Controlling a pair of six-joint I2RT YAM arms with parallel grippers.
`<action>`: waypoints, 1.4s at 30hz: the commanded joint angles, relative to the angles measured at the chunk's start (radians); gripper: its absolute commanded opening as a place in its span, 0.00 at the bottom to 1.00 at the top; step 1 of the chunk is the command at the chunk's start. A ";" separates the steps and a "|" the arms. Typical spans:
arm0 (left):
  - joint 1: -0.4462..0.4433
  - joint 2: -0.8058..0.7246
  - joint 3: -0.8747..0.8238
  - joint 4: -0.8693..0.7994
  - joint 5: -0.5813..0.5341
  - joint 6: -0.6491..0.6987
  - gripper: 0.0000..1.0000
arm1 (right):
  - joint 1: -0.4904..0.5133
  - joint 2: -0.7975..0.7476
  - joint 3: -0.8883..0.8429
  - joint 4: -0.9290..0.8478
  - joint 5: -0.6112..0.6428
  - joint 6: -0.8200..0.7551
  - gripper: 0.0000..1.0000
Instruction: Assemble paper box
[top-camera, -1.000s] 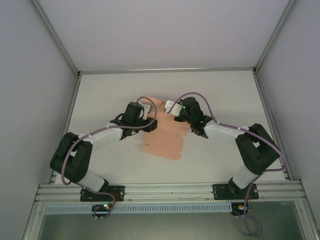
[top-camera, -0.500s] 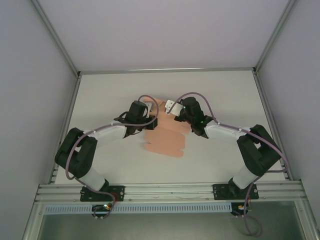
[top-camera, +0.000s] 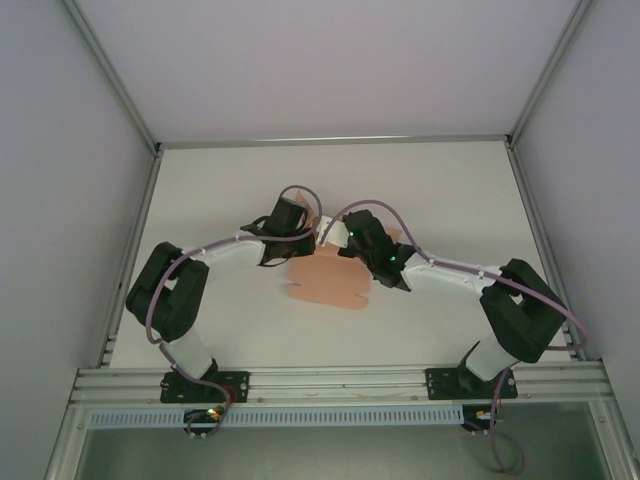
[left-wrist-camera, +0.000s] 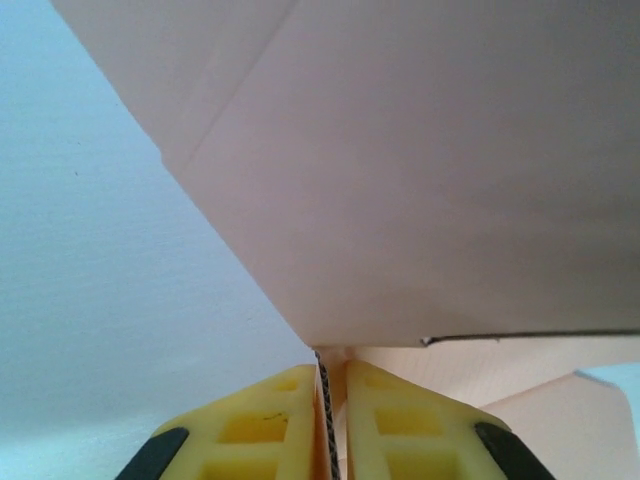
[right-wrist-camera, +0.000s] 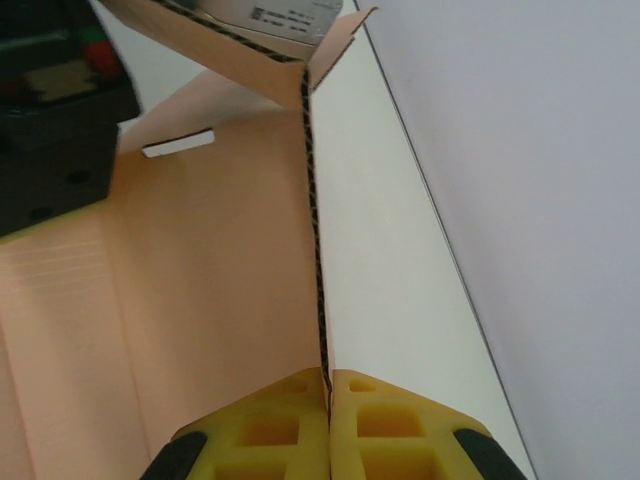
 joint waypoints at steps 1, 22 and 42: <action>0.003 -0.006 -0.020 0.075 -0.002 -0.056 0.14 | 0.077 -0.046 -0.029 -0.127 -0.048 0.108 0.07; 0.115 -0.338 -0.203 -0.020 0.069 0.019 0.58 | 0.023 0.041 -0.065 0.112 0.017 -0.168 0.04; 0.084 -0.165 0.054 -0.108 0.251 0.350 0.47 | -0.041 0.051 -0.008 0.060 -0.102 -0.160 0.05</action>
